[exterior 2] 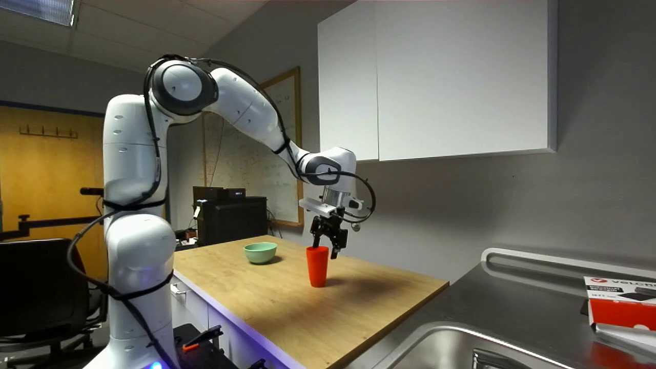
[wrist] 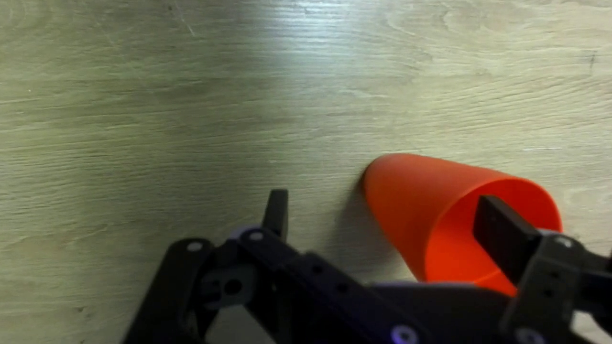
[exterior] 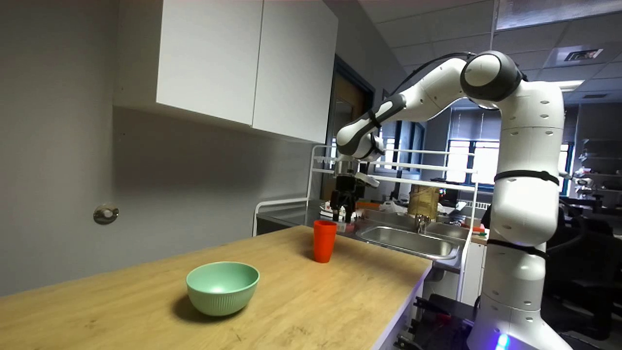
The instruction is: Pick up the orange cup and pour its contents in the light green bowl
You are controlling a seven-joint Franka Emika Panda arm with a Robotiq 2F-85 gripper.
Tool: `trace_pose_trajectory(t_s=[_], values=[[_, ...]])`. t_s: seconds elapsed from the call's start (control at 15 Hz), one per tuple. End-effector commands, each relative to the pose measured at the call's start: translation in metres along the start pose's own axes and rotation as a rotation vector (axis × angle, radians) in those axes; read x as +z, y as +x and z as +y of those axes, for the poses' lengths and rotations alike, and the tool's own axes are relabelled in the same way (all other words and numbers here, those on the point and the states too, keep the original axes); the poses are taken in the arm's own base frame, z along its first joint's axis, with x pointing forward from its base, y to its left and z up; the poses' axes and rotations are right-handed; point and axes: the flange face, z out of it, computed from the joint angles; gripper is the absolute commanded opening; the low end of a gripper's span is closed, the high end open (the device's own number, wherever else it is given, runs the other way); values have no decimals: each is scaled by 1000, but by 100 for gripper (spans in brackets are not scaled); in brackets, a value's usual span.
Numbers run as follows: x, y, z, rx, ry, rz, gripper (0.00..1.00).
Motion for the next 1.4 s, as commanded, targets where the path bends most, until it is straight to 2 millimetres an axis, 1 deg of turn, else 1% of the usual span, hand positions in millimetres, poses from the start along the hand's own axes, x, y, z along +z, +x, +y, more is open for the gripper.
trace_pose_trajectory(t_s=[0.0, 0.07, 0.13, 0.2, 0.27, 0.53, 0.67, 0.73, 0.87, 1.13, 1.33], values=[[11, 18, 3, 45, 18, -19, 100], [16, 22, 4, 52, 15, -24, 100], [19, 23, 4, 57, 13, -29, 84], [22, 26, 4, 63, 10, -32, 75], [24, 27, 3, 68, 7, -36, 68], [30, 32, -3, 86, -10, -45, 36], [29, 33, -9, 89, -14, -41, 23], [28, 33, -13, 88, -17, -38, 13], [26, 34, -22, 81, -19, -35, 0], [22, 35, -40, 62, -31, -32, 1], [18, 34, -59, 46, -63, -23, 1]])
